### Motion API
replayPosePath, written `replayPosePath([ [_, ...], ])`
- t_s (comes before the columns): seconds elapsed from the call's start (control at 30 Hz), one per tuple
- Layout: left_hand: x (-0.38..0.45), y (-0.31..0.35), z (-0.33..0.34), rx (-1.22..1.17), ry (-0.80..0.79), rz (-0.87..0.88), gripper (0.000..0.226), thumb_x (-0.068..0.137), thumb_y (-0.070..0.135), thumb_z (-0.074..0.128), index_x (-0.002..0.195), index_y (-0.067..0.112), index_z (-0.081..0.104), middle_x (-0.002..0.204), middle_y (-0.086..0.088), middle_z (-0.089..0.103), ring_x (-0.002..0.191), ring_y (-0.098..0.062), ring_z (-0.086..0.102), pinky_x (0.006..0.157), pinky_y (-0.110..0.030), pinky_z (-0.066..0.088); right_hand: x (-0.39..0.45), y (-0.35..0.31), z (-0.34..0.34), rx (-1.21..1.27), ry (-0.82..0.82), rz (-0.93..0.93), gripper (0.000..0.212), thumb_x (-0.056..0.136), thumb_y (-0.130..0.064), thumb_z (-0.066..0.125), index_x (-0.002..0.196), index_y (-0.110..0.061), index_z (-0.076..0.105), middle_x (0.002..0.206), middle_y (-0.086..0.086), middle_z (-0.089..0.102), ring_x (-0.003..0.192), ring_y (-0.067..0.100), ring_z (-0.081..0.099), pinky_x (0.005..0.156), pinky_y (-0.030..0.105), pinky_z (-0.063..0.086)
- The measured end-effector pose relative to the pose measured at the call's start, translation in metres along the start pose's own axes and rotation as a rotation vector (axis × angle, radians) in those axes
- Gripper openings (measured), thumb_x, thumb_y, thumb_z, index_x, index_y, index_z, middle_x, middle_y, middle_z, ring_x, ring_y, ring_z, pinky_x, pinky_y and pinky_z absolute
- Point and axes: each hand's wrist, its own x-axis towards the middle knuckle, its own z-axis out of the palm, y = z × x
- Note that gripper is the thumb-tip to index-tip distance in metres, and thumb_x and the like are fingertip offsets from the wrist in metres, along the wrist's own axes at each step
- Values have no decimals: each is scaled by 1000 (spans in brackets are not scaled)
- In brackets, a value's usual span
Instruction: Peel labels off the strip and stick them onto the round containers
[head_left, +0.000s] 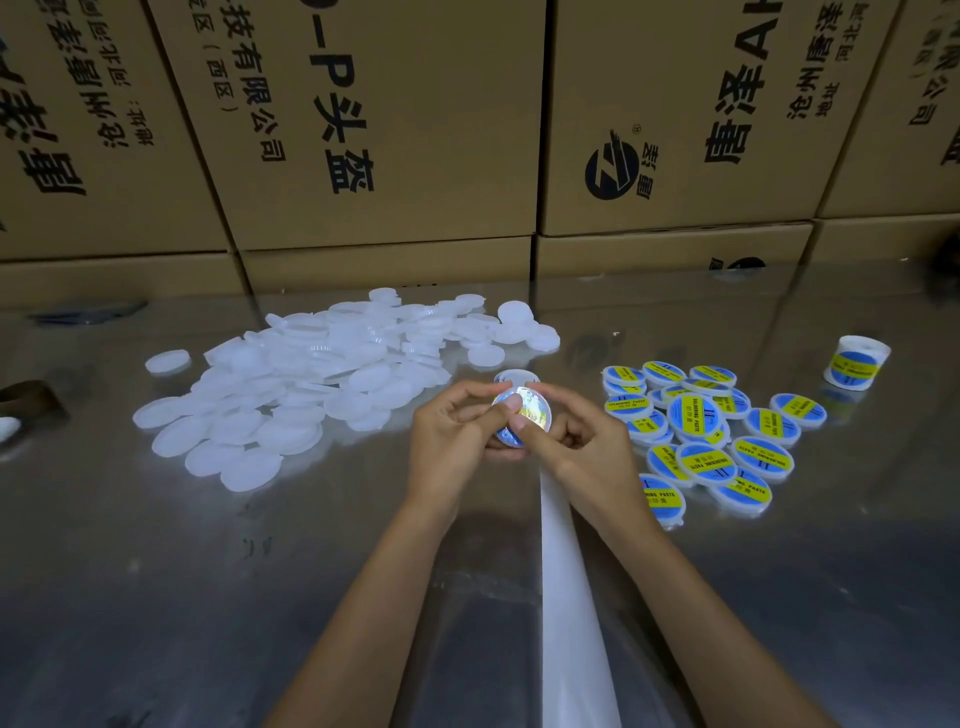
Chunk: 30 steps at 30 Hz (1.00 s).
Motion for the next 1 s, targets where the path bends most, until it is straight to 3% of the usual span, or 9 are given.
replayPosePath([
  [0.17,-1,0,0,9,-19,5,17,91,14,72,99,-1,71,89,-16,76,78,-25,75,61,-34,62,1,6,-3,-36,10,-30,22,84,-19,79,104,-22,71,56,18,44,52,11,35,52,24,32],
  [0.3,-2,1,2,20,-100,0,13,95,12,67,100,1,70,91,-17,76,76,-27,74,61,-34,62,0,7,-3,-26,72,-52,6,91,-26,71,87,-22,67,61,28,51,53,20,41,52,35,33],
  [0.43,-4,1,8,34,-203,-38,21,93,5,67,114,1,65,98,-19,75,74,-31,74,63,-36,62,2,6,-6,-18,211,-78,22,97,-19,62,75,-21,65,59,-7,62,55,3,52,53,18,41],
  [0.53,-5,0,12,53,-283,-51,33,88,-4,70,119,3,60,105,-21,71,76,-27,74,63,-36,63,4,8,-8,-45,249,-66,24,100,-21,58,78,-11,65,65,4,64,59,10,55,57,30,44],
  [0.67,-4,0,11,51,-249,-32,35,83,-7,75,112,3,60,95,-13,73,74,-28,74,62,-34,62,3,5,-6,-12,208,-60,28,102,-21,53,83,-5,65,72,12,64,64,10,55,60,26,44],
  [0.8,-2,1,6,46,-118,8,30,82,-1,78,109,0,65,94,-16,76,76,-31,76,60,-32,61,4,2,-7,94,56,13,24,104,-18,47,103,-13,70,86,-9,72,72,-1,61,60,14,45],
  [0.87,0,0,4,40,-58,21,27,83,1,78,107,0,67,91,-14,77,77,-30,76,59,-31,61,4,2,-7,118,-65,49,21,99,-9,55,114,-16,68,92,-11,73,74,-2,61,62,14,47],
  [1.0,2,-1,0,64,-8,33,21,85,7,77,105,5,70,89,-10,78,74,-25,76,56,-30,60,5,3,-8,92,-168,30,44,86,1,71,125,-20,62,104,20,70,84,21,57,79,42,50],
])
